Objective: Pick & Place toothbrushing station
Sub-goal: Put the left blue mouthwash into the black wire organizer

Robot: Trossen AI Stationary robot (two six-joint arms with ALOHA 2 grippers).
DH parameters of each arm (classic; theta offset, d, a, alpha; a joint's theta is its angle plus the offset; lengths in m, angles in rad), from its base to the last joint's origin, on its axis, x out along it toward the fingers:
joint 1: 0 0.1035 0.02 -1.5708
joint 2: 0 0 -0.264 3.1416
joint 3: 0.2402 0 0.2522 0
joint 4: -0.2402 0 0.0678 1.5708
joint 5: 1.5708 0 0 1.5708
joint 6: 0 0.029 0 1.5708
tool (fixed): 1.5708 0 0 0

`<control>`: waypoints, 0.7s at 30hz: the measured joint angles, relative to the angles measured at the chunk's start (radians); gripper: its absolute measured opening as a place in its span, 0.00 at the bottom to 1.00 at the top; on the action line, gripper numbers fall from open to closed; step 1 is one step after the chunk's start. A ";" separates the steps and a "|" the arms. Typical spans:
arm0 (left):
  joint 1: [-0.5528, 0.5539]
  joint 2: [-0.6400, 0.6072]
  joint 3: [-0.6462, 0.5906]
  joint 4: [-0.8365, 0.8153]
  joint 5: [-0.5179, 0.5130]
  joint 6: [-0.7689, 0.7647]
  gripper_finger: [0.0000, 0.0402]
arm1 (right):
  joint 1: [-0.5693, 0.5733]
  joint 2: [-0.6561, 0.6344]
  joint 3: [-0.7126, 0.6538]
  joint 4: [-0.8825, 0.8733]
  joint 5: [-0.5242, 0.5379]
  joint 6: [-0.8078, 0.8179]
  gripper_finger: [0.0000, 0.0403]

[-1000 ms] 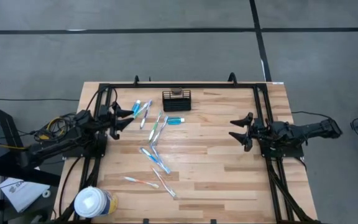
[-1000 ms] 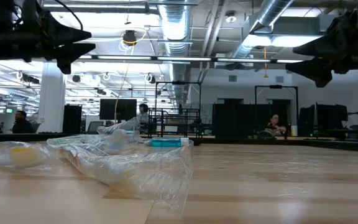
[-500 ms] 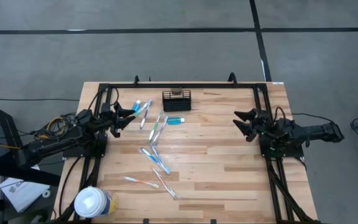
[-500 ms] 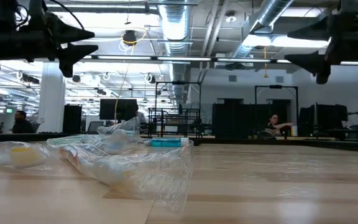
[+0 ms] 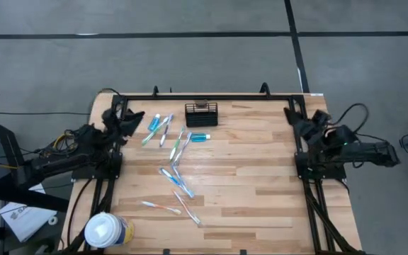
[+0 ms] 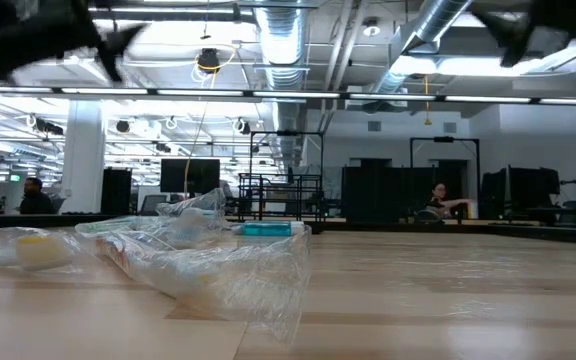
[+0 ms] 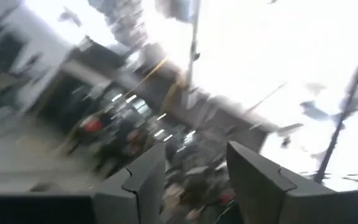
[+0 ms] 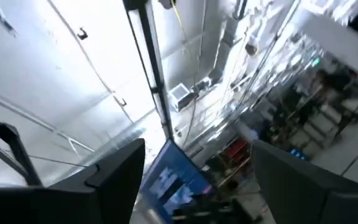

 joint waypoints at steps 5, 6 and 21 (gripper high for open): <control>-0.012 0.135 0.224 -0.035 0.125 0.098 0.36 | -0.005 0.292 0.255 -0.076 -0.020 -0.187 0.70; -0.012 0.167 0.263 -0.078 0.144 0.117 0.35 | -0.008 0.350 0.301 -0.100 -0.020 -0.239 0.70; -0.011 0.587 0.865 -0.940 0.206 0.631 0.34 | -0.074 0.538 0.938 -0.852 0.119 -0.570 0.70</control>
